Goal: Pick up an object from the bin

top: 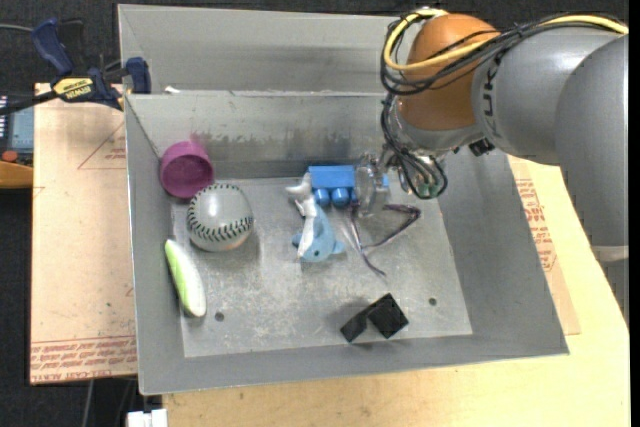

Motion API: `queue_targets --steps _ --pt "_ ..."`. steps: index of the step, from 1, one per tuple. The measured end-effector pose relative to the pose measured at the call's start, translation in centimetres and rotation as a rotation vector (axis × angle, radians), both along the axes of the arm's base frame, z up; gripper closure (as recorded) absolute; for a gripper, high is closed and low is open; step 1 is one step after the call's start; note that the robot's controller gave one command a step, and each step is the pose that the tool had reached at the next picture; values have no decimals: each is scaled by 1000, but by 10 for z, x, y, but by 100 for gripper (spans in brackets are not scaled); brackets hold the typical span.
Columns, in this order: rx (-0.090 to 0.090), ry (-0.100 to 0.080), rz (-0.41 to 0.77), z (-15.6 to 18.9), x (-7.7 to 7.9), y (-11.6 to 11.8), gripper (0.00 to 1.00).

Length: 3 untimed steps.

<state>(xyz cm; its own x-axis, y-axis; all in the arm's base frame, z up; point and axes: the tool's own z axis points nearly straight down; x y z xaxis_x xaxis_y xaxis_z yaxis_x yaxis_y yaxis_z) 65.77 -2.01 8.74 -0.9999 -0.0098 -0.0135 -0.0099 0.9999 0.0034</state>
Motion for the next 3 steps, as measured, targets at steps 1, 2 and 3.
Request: queue_targets --steps 1,2,3 --pt "0 -10 -12 -10 -9 15 100" --pt "0 -11 -16 -10 -2 17 100" --pt "-1 -11 -16 -10 -2 17 100"
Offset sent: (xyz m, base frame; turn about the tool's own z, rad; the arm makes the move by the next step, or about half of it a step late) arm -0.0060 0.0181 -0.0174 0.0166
